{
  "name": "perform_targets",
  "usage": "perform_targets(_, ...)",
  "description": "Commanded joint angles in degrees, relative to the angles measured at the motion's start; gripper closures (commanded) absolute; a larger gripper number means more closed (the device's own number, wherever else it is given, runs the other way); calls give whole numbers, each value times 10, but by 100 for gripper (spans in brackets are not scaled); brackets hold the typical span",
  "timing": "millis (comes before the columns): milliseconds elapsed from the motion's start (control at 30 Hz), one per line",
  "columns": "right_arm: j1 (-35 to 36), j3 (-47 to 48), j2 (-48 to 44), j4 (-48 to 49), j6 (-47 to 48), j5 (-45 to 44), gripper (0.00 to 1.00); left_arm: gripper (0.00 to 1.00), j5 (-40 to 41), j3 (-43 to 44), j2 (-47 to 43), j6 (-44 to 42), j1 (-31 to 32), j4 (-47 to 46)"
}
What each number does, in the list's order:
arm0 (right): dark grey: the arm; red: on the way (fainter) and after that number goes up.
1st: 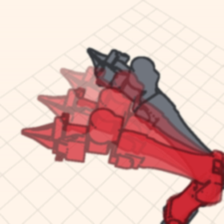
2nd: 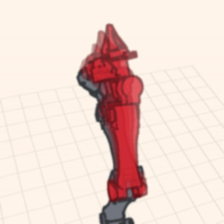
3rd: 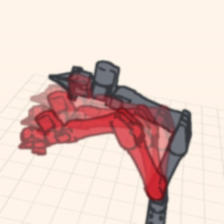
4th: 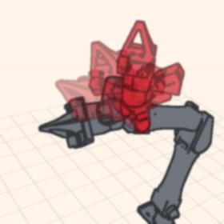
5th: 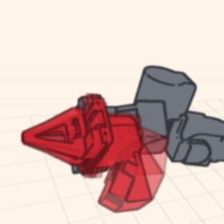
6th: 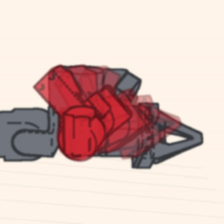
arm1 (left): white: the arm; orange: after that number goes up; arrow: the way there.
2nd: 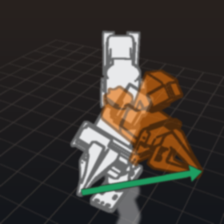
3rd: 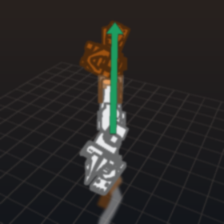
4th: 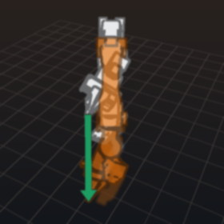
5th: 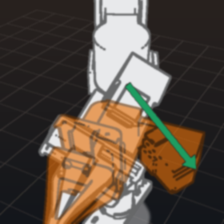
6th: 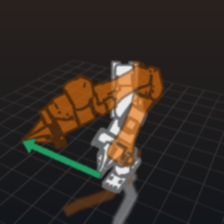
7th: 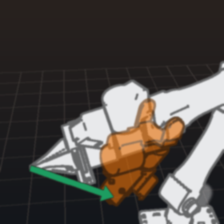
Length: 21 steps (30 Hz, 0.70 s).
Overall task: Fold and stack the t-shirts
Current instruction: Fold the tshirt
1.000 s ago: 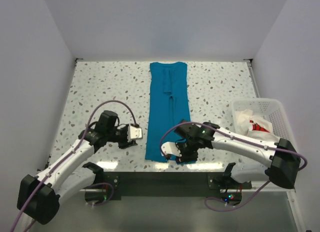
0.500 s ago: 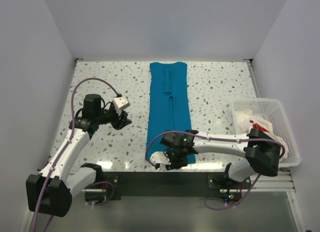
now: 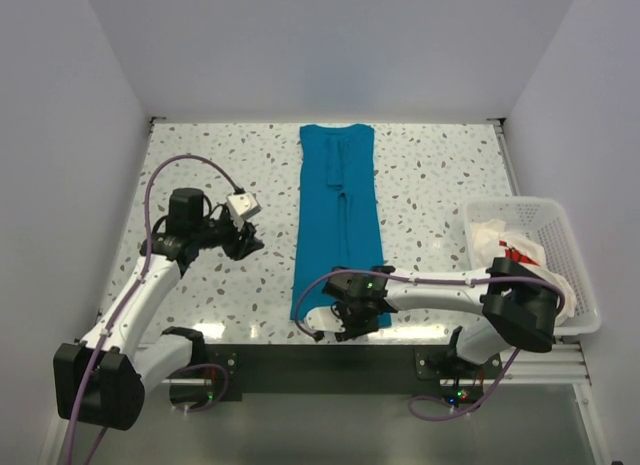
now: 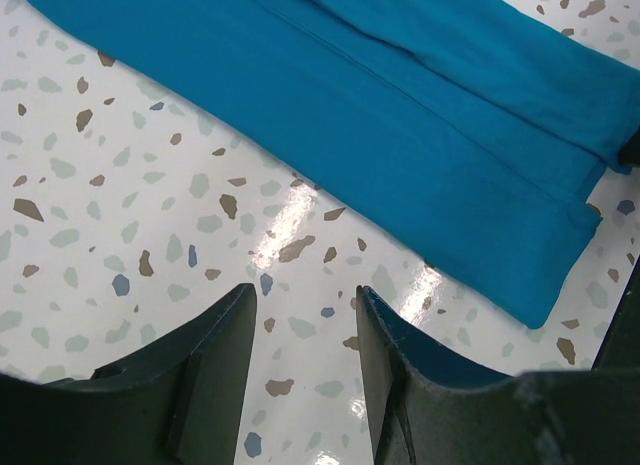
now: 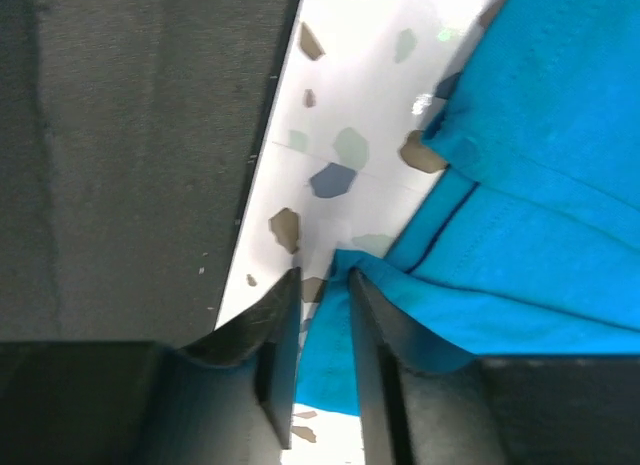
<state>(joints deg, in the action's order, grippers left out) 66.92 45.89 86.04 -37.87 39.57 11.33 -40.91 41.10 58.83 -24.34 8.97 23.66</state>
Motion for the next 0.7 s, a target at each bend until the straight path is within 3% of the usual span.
perform_targets(0,3,-21,32,46,2,-10,72,50,-6,22,3,10,-4,-6)
perform_targets(67,2,-25,34,50,-3,-8,79,50,-7,21,3,10,-4,-5)
perform_targets(167,2,-27,37,48,-11,-7,100,50,-7,22,6,7,-4,-5)
perform_targets(433,-1,-12,-16,34,-20,-10,100,50,-5,25,8,6,-4,-6)
perform_targets(667,-3,60,-61,-18,-47,40,100,50,-2,28,5,13,-3,-9)
